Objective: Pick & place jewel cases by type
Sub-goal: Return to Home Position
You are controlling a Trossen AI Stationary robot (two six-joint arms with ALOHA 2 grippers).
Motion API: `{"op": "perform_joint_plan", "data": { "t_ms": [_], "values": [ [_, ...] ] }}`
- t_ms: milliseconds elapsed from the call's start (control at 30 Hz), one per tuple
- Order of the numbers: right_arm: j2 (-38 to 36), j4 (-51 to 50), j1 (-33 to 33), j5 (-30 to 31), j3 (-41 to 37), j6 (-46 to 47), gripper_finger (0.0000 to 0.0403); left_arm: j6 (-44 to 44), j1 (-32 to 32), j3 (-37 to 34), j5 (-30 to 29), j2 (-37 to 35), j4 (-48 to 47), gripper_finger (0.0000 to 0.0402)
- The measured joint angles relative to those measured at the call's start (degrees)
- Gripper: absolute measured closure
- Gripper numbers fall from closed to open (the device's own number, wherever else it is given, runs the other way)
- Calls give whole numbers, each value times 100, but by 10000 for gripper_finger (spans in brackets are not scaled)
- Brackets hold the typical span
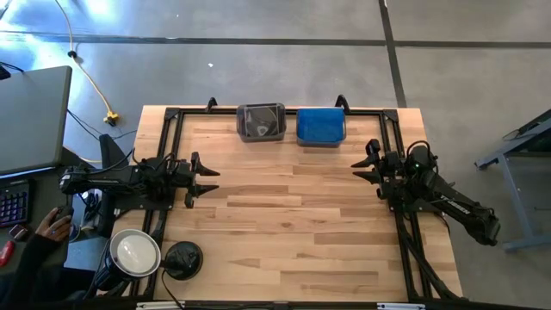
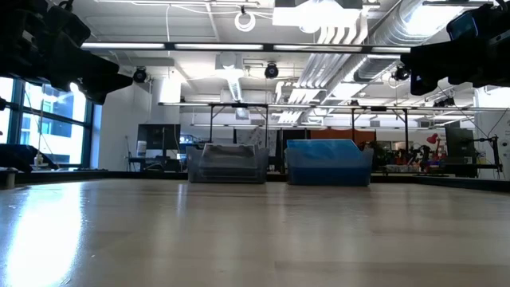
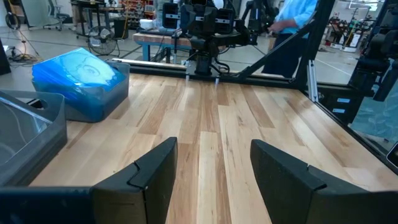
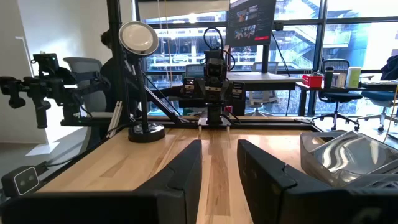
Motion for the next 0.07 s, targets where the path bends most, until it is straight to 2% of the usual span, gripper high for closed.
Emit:
{"op": "perform_joint_plan", "data": {
  "t_ms": [67],
  "values": [
    [-1,-2,0,0,-1,0,306,0,-1,0,0,0,1,200]
  ]
}}
